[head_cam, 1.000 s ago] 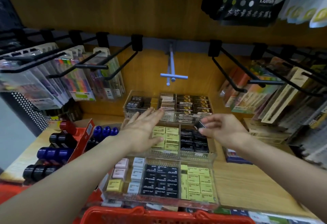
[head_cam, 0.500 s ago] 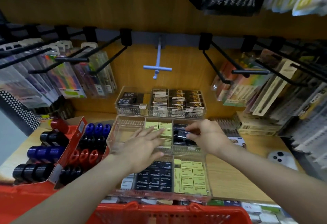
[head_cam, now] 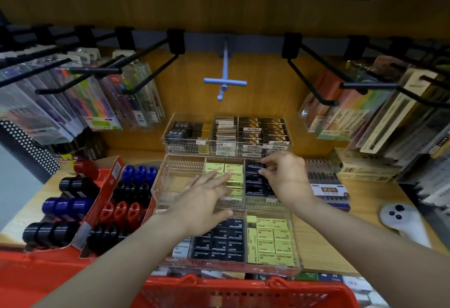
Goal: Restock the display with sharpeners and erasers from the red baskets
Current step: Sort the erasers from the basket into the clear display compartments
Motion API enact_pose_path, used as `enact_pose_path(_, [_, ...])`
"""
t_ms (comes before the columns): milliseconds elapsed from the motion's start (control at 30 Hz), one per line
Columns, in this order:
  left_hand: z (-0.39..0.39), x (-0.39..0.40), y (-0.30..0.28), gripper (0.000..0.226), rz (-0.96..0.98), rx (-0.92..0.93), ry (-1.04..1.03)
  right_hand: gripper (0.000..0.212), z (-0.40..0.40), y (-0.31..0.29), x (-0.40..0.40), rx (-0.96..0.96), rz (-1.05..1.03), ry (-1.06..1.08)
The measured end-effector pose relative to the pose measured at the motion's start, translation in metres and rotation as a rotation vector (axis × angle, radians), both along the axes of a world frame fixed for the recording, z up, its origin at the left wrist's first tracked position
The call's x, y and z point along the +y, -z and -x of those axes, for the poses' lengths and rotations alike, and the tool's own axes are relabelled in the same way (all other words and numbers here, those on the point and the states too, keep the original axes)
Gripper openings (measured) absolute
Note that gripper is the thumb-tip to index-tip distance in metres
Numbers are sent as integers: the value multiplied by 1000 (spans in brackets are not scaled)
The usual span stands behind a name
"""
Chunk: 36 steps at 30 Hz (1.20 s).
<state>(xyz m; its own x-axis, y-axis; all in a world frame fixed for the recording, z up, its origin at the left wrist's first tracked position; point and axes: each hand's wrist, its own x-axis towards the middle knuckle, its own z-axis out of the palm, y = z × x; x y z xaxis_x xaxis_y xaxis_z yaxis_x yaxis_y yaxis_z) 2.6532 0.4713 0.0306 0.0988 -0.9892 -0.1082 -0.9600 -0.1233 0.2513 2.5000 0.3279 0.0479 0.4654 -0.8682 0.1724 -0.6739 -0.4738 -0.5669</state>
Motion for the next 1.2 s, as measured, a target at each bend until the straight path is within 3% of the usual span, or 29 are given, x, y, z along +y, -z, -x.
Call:
enact_pose_path(300, [8, 6, -13, 57, -10, 1, -1, 30, 15, -8, 11, -87, 64, -68])
enact_pose_path(400, [29, 31, -22, 45, 211, -4, -16, 25, 51, -16, 44, -190, 140, -136])
enact_pose_path(500, [62, 72, -18, 26, 334, 32, 5, 19, 91, -1, 93, -138, 81, -238])
enact_pose_path(567, [82, 100, -7, 22, 213, 73, 4, 20, 111, 16, 124, 10, -43, -287])
enact_pose_path(700, [101, 144, 29, 24, -232, 161, -89, 23, 136, 53, 162, 264, -294, -309])
enact_pose_path(800, [108, 170, 66, 24, -453, 214, -173, 20, 156, 97, 178, 269, -499, -136])
enact_pose_path(900, [111, 183, 102, 28, -543, 230, -189, 19, 181, 141, 183, 213, -726, 86])
enact_pose_path(1067, [110, 184, 139, 30, -580, 341, -274, 17, 206, 179, 184, 373, -891, 214])
enact_pose_path(1200, [118, 180, 168, 35, -601, 456, -335, 26, 184, 197, 205, 520, -742, 55])
